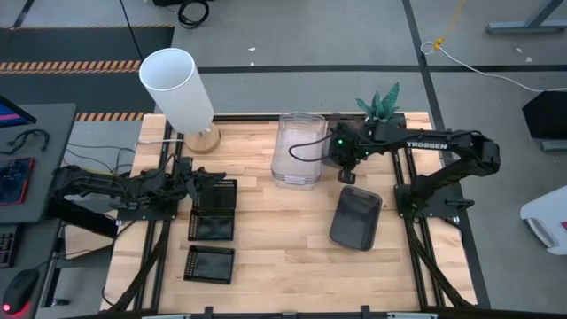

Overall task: Stack baskets by color
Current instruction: Stack the top black bin on top of the bottom black bins

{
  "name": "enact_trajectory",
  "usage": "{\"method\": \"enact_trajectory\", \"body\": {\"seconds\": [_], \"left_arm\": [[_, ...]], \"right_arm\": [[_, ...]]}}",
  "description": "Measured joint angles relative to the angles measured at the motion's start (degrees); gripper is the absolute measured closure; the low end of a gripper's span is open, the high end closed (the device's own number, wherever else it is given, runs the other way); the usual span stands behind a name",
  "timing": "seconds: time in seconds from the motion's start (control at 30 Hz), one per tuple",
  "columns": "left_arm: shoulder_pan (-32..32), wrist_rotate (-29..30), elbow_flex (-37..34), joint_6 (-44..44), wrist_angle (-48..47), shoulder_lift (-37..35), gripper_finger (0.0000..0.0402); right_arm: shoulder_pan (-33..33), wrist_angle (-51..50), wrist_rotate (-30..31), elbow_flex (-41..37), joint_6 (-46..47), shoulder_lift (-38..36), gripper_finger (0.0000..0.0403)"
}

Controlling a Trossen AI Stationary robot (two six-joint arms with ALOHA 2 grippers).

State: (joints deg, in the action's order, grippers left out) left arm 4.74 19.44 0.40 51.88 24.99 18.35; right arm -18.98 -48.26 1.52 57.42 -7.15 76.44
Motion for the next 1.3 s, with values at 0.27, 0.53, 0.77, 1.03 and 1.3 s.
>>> {"method": "enact_trajectory", "body": {"seconds": [0.27,0.53,0.77,1.03,1.3], "left_arm": [[0.0,0.0,0.0,0.0,0.0,0.0,0.0366],[0.0,0.0,0.0,0.0,0.0,0.0,0.0374],[0.0,0.0,0.0,0.0,0.0,0.0,0.0367],[0.0,0.0,0.0,0.0,0.0,0.0,0.0371],[0.0,0.0,0.0,0.0,0.1,0.0,0.0369]], "right_arm": [[5.0,-11.7,4.3,14.6,8.5,0.0,0.0398],[14.3,-20.0,4.7,22.8,23.1,-0.1,0.0398],[27.1,-20.9,3.3,23.2,36.5,0.0,0.0398],[42.8,-20.8,9.4,23.2,56.5,0.4,0.0398],[54.4,-17.4,7.6,23.2,68.6,3.8,0.0398]]}}
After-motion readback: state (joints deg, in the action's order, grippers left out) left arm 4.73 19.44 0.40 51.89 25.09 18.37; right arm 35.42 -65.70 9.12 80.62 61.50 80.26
